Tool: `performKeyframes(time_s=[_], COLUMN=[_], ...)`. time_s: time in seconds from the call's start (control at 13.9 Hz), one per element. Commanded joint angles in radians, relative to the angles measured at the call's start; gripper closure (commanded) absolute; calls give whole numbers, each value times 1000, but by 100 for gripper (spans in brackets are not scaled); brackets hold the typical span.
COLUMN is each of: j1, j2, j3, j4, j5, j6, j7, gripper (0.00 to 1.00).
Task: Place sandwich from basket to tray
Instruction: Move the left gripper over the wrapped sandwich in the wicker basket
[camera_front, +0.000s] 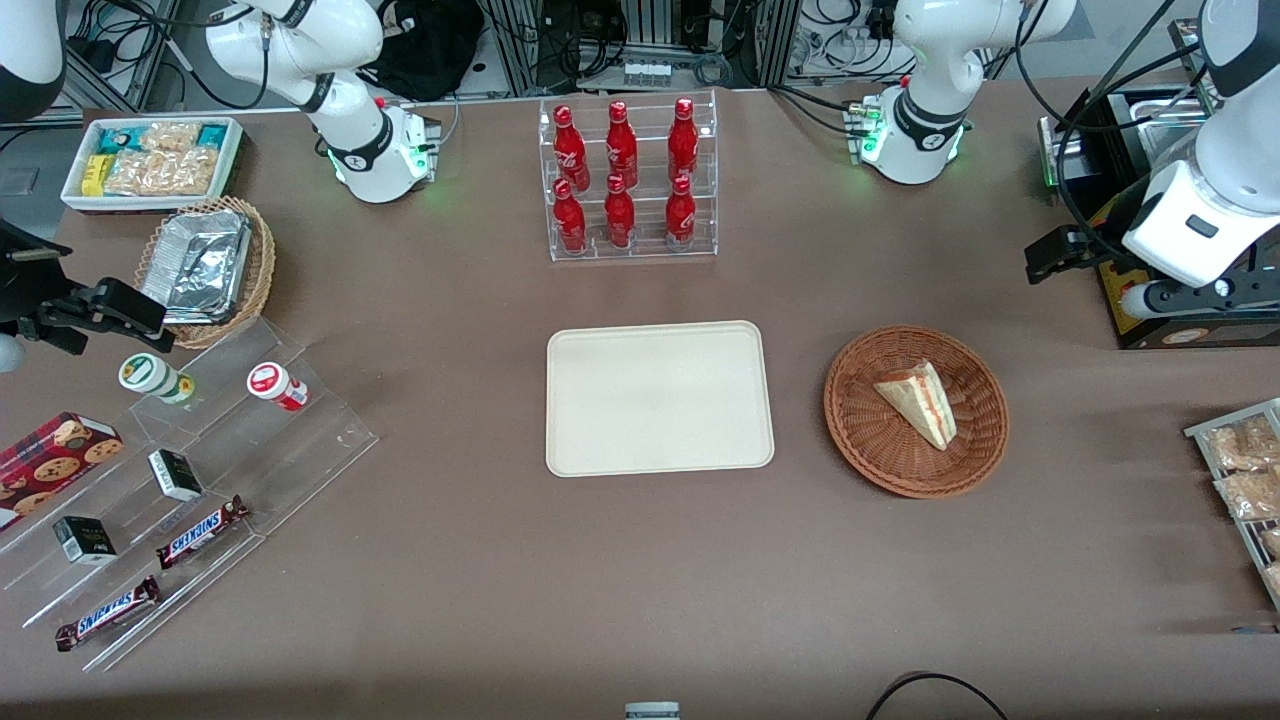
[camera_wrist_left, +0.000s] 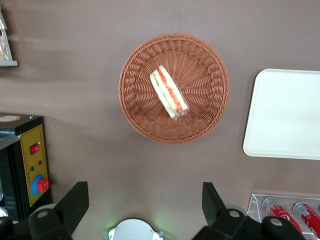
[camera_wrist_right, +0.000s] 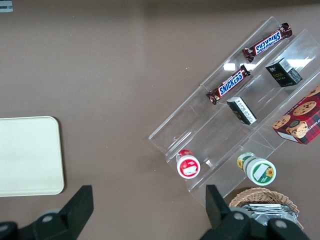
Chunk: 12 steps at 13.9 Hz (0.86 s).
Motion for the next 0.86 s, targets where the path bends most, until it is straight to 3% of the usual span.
performKeyframes(time_s=[0.0, 0.36, 0.79], j1=[-4, -5, -15], j2=[3, 15, -4], j3=[2, 2, -1], j4=[-6, -98, -360], j5=[-1, 1, 3], j6=[28, 51, 333], j7=[27, 53, 52], gripper=[0, 0, 0])
